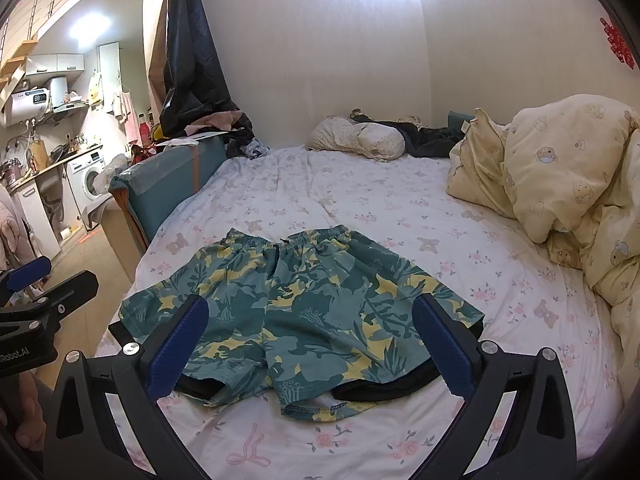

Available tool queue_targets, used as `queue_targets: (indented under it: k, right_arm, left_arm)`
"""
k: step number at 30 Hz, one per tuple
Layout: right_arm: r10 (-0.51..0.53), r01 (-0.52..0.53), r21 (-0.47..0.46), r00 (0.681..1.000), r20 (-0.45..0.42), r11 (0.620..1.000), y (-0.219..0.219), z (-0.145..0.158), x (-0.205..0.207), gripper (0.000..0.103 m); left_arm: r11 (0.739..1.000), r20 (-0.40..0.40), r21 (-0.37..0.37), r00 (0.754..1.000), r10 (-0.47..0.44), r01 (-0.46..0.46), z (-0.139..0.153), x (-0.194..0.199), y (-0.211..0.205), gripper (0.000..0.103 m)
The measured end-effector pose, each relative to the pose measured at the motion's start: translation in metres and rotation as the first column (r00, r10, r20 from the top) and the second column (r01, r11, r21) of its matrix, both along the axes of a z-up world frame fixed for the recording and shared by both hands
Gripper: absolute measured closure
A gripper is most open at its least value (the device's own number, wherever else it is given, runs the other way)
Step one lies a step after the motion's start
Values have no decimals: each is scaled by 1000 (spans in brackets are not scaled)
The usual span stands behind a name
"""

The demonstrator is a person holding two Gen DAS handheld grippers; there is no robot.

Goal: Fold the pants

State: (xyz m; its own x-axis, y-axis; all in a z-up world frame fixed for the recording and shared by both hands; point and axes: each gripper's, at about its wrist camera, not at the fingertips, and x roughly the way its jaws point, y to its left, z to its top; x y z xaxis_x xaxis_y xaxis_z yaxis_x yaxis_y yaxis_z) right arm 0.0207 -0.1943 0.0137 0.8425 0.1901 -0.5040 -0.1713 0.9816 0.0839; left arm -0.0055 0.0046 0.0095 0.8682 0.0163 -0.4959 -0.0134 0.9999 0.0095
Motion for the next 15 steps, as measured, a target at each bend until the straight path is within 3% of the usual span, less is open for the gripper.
queue_targets:
  k: [15]
  right_arm:
    - [-1,1,1,1000,0,1000,0,0,0,0]
  left_arm:
    - [1000,3,2,1000,5,-5,-1,0,-3,1]
